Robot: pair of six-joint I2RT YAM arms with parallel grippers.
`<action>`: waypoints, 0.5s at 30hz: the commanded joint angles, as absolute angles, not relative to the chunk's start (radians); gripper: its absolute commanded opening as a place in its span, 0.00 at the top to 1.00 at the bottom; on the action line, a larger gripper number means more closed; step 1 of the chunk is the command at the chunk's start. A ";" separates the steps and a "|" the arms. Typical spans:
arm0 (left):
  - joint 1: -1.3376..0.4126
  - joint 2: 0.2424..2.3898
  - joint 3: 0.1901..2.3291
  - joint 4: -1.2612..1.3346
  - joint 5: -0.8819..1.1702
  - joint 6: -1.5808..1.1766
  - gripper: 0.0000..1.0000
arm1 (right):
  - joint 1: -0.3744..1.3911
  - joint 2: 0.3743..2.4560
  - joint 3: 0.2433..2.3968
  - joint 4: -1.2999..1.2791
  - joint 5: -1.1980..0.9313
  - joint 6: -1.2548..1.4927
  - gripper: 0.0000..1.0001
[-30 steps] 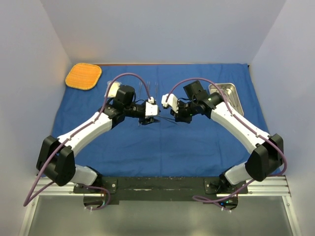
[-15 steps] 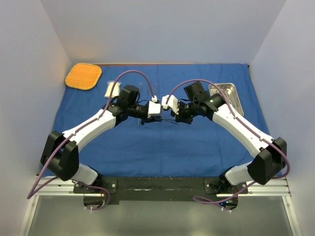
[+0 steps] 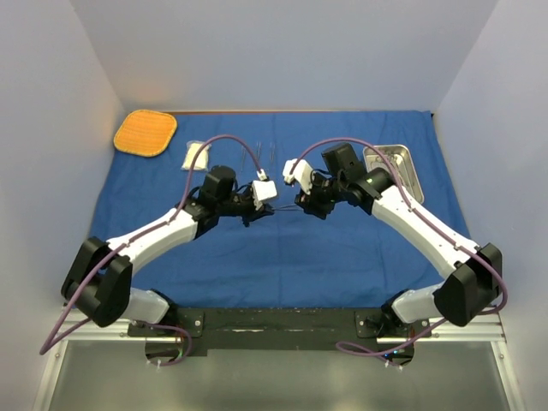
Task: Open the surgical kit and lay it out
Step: Place the medical item in the surgical kit.
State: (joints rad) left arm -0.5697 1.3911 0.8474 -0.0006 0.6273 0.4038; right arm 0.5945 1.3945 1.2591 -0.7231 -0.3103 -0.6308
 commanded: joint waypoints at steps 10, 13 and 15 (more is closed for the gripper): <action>-0.698 1.321 0.641 0.359 -0.229 -0.284 1.00 | 0.351 1.324 1.146 -0.341 -0.122 0.044 0.01; -0.738 1.350 0.618 0.376 -0.377 -0.429 1.00 | 0.331 1.296 1.062 -0.276 -0.089 0.106 0.02; -0.745 1.377 0.597 0.394 -0.419 -0.484 1.00 | 0.331 1.298 1.045 -0.262 -0.090 0.118 0.01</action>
